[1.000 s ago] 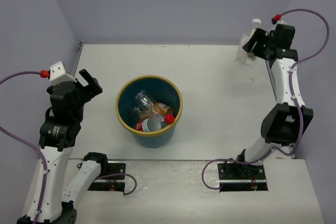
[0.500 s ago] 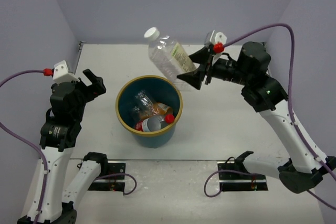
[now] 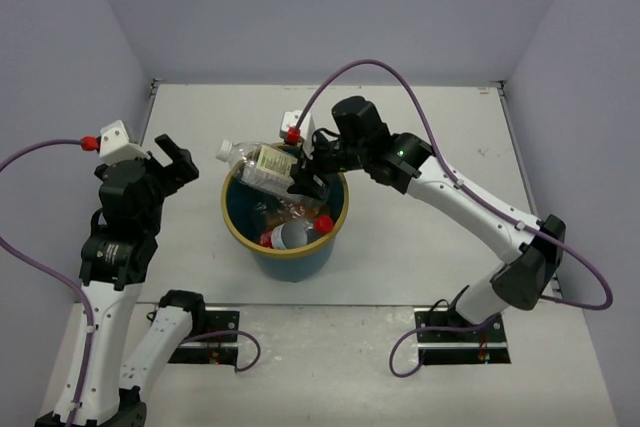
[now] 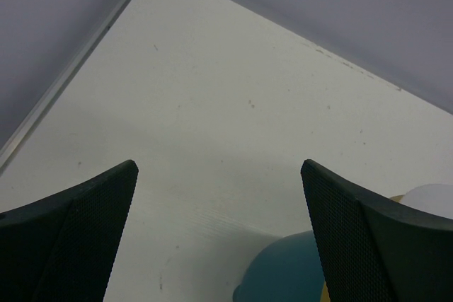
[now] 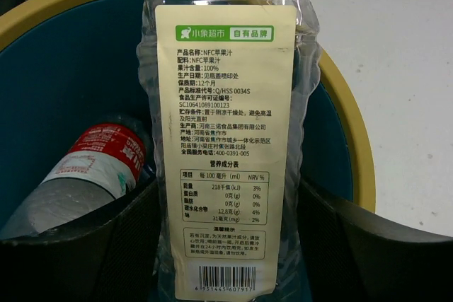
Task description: Put the plastic bottles in the bin
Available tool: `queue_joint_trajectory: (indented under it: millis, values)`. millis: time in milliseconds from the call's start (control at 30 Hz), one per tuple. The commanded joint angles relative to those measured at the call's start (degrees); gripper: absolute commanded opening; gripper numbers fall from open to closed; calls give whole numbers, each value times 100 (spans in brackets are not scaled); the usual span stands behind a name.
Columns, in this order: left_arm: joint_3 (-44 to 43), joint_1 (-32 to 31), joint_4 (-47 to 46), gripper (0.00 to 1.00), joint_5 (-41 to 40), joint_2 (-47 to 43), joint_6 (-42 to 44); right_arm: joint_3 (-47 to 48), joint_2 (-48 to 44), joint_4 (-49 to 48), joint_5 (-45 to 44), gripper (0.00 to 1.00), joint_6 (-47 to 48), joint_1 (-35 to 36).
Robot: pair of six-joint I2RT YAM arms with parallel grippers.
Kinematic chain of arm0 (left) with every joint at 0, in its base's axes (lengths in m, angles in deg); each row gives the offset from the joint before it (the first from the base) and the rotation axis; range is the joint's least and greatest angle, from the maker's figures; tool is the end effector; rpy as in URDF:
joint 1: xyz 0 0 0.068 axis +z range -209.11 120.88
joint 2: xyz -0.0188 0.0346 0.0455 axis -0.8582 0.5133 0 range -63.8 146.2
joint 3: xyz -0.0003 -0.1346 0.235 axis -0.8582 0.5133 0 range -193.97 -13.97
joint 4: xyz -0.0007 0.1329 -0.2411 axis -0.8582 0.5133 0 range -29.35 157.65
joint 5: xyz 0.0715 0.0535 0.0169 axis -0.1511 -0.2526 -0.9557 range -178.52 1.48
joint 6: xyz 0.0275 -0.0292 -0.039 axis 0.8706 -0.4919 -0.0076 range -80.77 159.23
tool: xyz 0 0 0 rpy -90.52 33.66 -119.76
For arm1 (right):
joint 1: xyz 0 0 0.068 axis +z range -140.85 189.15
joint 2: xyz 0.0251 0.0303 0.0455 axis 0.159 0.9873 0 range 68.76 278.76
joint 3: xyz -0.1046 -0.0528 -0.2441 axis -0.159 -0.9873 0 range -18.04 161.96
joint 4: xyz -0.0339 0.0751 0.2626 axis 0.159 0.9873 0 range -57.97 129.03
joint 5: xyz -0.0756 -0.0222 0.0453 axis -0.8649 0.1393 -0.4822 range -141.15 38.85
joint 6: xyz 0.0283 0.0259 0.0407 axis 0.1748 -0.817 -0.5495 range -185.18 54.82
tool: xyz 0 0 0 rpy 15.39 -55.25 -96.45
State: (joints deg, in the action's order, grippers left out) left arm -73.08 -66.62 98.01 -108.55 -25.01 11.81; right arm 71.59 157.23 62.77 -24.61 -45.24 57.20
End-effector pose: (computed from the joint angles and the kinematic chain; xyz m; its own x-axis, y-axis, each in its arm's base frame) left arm 0.1445 -0.0057 0.3917 -0.1649 -0.4146 -0.8949 -0.3130 0.8825 -0.3512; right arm 0.2316 0.2835 0.3870 0.0054 -0.4505 -0.8927 -0.9822 0.1651 -0.0892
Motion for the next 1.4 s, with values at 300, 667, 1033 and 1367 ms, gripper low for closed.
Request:
queue_joint_trajectory:
  millis: [300,667,1033,1367]
  values:
    - [58,30,-195,100,-396,-73,-44,244,-1180,-339,-465,99,-637,3]
    - [119,30,180,100,-308,-29,-316,-1315,-2527,-490,-2455,99,-4076,-1869]
    - [827,30,450,100,-38,-266,-870,-5257,-5464,-560,-3012,99,-5753,-2916]
    - [1119,33,324,100,202,-208,-1024,-5670,-6602,-470,-3467,99,-5801,-2916]
